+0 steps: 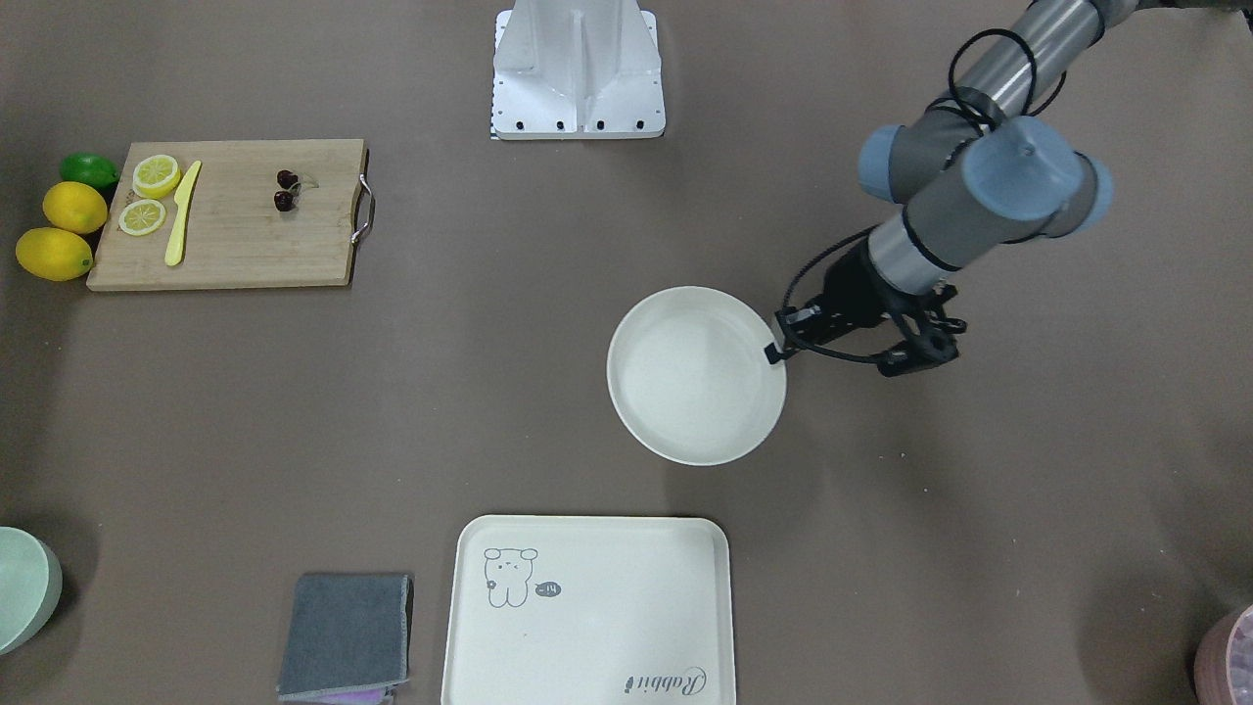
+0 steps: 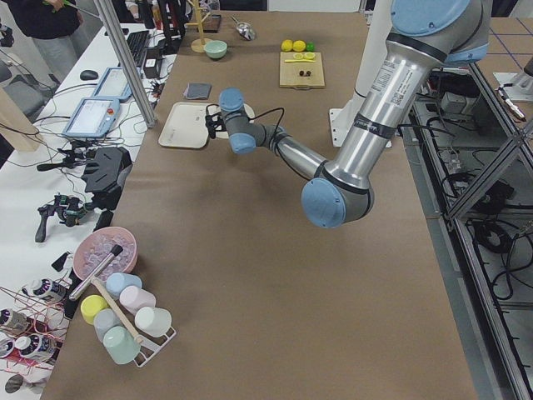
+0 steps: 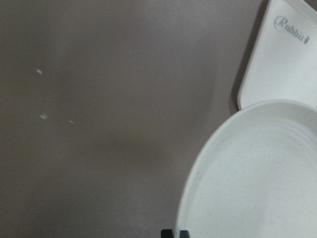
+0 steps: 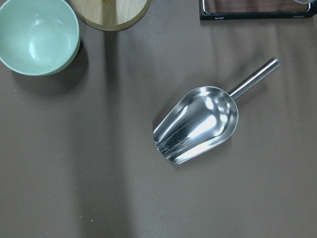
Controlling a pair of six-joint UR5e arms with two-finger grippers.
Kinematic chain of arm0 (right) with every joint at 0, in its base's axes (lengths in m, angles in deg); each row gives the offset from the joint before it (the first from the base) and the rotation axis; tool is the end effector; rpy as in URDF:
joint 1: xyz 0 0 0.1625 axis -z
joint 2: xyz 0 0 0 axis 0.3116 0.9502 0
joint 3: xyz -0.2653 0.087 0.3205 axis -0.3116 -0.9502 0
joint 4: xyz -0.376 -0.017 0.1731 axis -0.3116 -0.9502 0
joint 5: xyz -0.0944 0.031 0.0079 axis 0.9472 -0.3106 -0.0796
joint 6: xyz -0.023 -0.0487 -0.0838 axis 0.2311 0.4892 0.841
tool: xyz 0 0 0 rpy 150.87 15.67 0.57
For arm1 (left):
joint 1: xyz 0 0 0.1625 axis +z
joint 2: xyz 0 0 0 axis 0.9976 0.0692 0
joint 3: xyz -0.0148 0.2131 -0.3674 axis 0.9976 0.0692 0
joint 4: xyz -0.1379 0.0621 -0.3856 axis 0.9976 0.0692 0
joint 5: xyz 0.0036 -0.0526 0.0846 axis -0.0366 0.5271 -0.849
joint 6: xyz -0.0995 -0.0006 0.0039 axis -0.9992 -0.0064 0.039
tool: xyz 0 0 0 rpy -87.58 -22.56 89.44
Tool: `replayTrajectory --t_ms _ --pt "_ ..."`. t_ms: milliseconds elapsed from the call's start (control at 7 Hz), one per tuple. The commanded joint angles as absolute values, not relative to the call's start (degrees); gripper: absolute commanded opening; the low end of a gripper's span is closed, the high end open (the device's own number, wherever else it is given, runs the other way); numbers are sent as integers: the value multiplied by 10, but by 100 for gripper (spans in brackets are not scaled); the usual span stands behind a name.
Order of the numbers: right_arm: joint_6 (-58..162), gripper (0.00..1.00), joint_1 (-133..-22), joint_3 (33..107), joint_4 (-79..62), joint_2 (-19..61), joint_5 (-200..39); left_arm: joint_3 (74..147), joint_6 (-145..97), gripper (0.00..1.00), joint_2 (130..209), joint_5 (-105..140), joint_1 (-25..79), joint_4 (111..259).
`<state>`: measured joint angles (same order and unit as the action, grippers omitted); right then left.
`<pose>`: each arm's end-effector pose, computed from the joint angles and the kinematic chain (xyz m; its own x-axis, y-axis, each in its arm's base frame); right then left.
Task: Place red cherry on plate
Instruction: 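Carry the white plate to the table center and lower it down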
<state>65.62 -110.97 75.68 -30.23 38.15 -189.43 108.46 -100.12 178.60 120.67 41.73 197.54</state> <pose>0.0917 -0.5054 0.5792 0.7416 0.0550 0.6686 -0.0866 0.9961 0.0141 0.4239 -0.5203 0.2947 0.2825 -0.2930 -0.9134 0.2015 0.9491 -0.2421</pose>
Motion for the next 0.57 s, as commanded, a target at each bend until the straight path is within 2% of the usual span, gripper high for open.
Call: replayTrajectory --t_ms 0,429 --pt "656 100 -1110 758 -302 382 -1896 1085 -1058 0 1820 1058 545 1968" --pt "645 100 -1104 792 -302 380 -1911 1056 -1057 0 1829 973 607 1962"
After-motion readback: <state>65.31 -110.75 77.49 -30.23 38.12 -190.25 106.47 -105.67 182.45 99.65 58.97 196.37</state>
